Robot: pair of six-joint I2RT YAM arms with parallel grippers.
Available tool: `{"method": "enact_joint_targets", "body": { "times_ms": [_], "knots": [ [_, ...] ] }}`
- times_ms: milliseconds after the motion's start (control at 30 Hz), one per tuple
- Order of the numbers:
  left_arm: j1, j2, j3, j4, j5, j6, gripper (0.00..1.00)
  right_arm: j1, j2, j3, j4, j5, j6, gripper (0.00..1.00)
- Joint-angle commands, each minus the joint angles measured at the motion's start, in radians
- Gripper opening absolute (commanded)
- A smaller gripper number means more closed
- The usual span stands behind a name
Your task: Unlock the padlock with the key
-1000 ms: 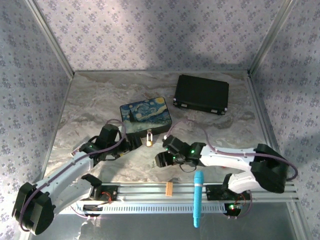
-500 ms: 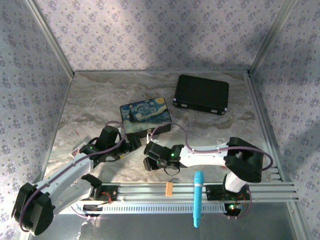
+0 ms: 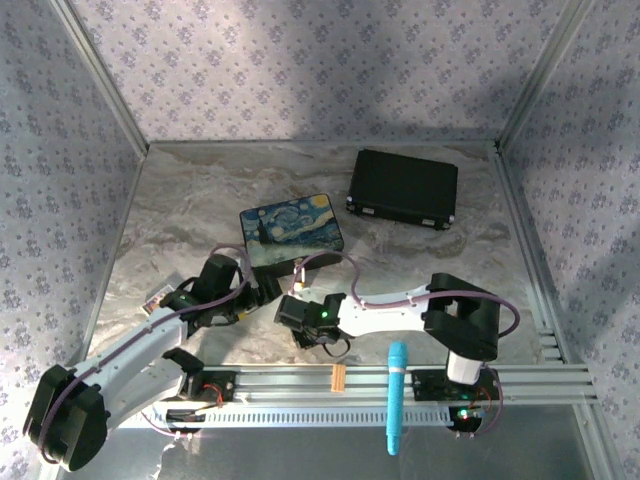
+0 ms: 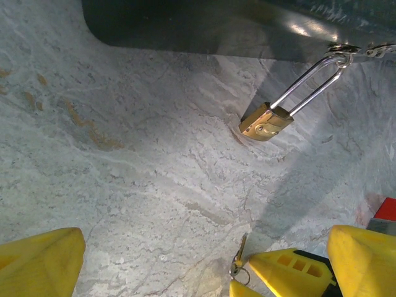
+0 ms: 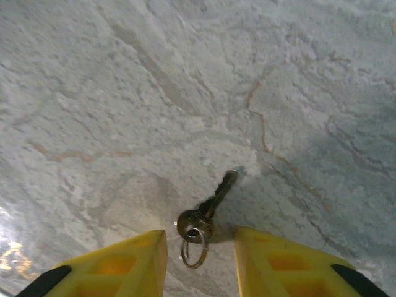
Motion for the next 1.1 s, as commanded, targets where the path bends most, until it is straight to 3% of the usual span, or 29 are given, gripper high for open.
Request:
{"method": "enact_joint_targets", "body": {
  "times_ms": [0, 200, 600, 800, 1067],
  "knots": [
    [-0.009, -0.010, -0.003, 0.006, -0.013, -0.007, 1.00, 0.006, 0.021, 0.040, -0.081, 0.043, 0.005, 0.30],
    [-0.010, -0.010, -0.013, 0.012, -0.024, -0.021, 1.00, 0.006, -0.003, 0.026, -0.107, 0.046, 0.009, 0.25],
    [-0.041, 0.021, -0.008, 0.043, -0.040, -0.036, 1.00, -0.022, -0.115, -0.044, -0.029, 0.020, -0.018, 0.29],
    [-0.052, 0.030, -0.010, 0.056, -0.048, -0.040, 1.00, -0.029, -0.063, -0.029, 0.013, -0.005, -0.007, 0.33],
    [-0.056, 0.031, -0.015, 0.052, -0.057, -0.038, 1.00, 0.006, 0.018, 0.023, -0.038, 0.031, 0.000, 0.31]
  ]
}}
